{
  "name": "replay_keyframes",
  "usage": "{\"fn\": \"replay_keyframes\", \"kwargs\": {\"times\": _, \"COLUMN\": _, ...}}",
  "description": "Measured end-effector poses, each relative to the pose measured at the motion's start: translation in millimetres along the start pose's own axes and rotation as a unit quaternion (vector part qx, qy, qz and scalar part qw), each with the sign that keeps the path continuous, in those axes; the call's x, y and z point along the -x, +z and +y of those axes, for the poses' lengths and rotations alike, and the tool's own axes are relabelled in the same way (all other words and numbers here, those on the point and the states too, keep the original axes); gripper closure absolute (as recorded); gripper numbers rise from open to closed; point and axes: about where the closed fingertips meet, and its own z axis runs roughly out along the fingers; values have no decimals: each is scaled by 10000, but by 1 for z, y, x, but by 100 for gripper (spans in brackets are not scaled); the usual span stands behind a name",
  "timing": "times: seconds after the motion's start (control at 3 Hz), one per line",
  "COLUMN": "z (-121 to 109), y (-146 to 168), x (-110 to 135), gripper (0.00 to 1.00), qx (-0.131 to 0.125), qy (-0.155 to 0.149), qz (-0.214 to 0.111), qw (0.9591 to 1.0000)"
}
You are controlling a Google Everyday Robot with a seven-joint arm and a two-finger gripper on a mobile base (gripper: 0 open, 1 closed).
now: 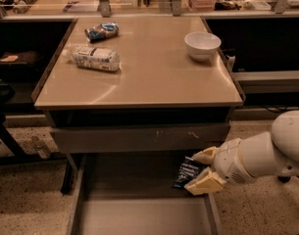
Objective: Place rxbar blueberry into middle drawer
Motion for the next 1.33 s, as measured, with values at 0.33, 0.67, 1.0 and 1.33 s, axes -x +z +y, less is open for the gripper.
{"fn": "replay_keyframes", "kwargs": {"times": 0.33, "z": 2, "y": 56, "x": -16, "gripper": 100, "qx": 252, "qy": 80, "qz": 181, "qw": 9995}}
{"fn": "replay_keyframes", "kwargs": {"times": 0.67, "z": 5, "y": 110, "x": -34, "gripper": 100, "qx": 371, "qy": 135, "qz": 283, "qw": 9988}}
{"fn": "replay_keyframes", "kwargs": {"times": 1.0, "z": 6, "y": 157, "x": -52, "gripper": 100, "qx": 227, "qy": 158, "qz": 344, "qw": 9990}}
{"fn": "replay_keyframes", "kwargs": {"times": 1.33, "z": 7, "y": 193, "x": -70, "gripper": 100, "qx": 60, "qy": 126, "qz": 362, "qw": 9992}}
